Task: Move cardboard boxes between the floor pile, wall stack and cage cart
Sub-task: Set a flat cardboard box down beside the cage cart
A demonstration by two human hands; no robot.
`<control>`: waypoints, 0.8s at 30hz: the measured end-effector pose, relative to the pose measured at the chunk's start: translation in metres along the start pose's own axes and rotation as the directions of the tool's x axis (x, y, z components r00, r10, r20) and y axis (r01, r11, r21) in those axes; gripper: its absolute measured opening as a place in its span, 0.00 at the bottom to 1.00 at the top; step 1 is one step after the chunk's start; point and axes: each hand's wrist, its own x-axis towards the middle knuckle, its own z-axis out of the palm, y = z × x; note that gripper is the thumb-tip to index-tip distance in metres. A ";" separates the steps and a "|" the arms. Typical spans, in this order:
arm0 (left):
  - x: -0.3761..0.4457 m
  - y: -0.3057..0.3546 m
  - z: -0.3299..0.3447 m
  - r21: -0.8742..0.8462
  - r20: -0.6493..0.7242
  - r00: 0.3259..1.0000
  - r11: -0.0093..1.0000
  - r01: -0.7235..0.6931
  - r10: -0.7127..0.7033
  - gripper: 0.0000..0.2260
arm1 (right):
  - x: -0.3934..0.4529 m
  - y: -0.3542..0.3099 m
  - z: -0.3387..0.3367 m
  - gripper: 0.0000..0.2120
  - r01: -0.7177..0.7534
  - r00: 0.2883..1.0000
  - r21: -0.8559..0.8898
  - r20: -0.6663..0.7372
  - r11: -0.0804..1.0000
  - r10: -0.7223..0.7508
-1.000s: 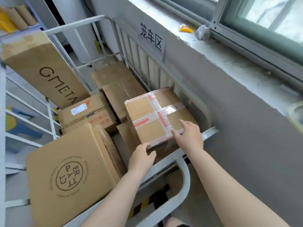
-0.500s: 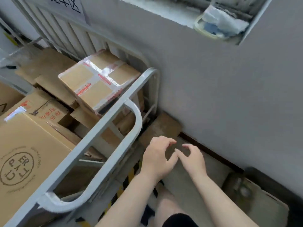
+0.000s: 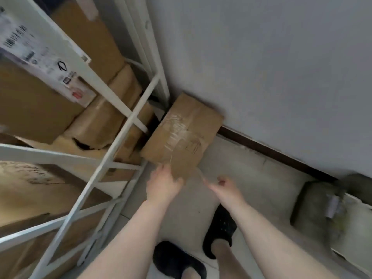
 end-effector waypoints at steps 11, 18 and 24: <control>0.166 -0.047 0.022 -0.097 -0.282 0.927 0.968 0.230 -0.248 0.36 | 0.170 0.010 0.073 0.49 -0.071 0.997 0.464 0.051 0.883 0.053; 0.109 -0.018 0.021 -0.292 -0.334 0.938 0.956 -0.013 -0.089 0.32 | 0.123 0.023 0.068 0.37 0.067 0.996 0.729 -0.085 0.682 -0.008; -0.052 0.042 -0.032 -0.330 -0.266 0.960 0.944 -0.002 -0.091 0.27 | -0.046 0.032 -0.004 0.43 0.068 0.978 0.737 -0.181 0.672 0.099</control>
